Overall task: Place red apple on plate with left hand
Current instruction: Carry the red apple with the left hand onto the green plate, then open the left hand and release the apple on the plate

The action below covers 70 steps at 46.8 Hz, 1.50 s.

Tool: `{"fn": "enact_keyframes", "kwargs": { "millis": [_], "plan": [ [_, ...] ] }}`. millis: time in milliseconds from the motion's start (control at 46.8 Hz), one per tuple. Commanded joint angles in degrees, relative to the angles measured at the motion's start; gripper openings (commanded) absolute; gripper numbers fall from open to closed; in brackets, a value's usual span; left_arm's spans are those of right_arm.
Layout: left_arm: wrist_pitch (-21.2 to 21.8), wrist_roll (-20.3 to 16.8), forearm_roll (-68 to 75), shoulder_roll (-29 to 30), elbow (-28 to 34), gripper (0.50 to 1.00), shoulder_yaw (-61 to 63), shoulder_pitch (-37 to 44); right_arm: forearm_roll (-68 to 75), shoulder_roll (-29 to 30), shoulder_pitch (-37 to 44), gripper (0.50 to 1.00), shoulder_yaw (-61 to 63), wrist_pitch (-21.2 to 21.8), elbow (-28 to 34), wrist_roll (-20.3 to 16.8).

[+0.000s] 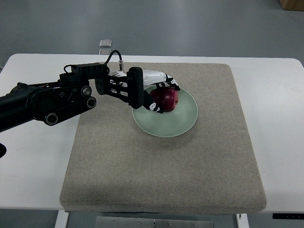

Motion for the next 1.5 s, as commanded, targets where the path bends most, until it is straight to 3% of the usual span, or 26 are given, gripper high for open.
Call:
{"fn": "enact_keyframes", "kwargs": {
  "millis": [0,214,491,556,620,769,983,1261,1474],
  "plan": [
    [0.1,0.0,0.0,0.0,0.3,0.656,0.2,0.1,0.1,0.0,0.0,0.964,0.0,0.0,0.0,0.0],
    [0.1,0.0,0.0,-0.1,0.4,0.668,0.4,0.8,0.0,0.0,0.0,0.964,-0.1,0.0,0.0,0.0],
    [0.1,0.0,-0.1,-0.4,0.6,0.778,0.4,1.2,0.1,0.0,0.0,0.964,-0.1,0.0,0.1,0.0],
    [0.1,0.0,-0.1,-0.3,0.7,0.846,0.4,1.3,0.0,0.0,0.0,0.964,0.0,0.0,0.0,0.0],
    [0.1,0.0,-0.1,-0.4,0.7,0.863,0.4,1.3,0.0,0.0,0.0,0.964,0.0,0.0,0.0,0.0],
    [0.2,0.0,-0.2,-0.4,0.8,0.958,0.4,1.5,0.1,0.0,0.0,0.964,0.0,0.0,0.0,0.0],
    [0.1,-0.1,-0.6,-0.4,0.4,0.992,0.3,1.8,0.0,0.0,0.0,0.964,-0.1,0.0,0.0,0.0],
    [0.2,-0.1,-1.2,0.0,0.9,0.992,-0.3,1.8,0.0,0.0,0.0,0.964,0.0,0.0,0.0,0.0],
    [0.5,-0.1,-1.3,0.4,5.6,0.992,-0.8,1.7,0.1,0.0,0.0,0.964,0.0,0.0,0.0,0.0]
  ]
}}
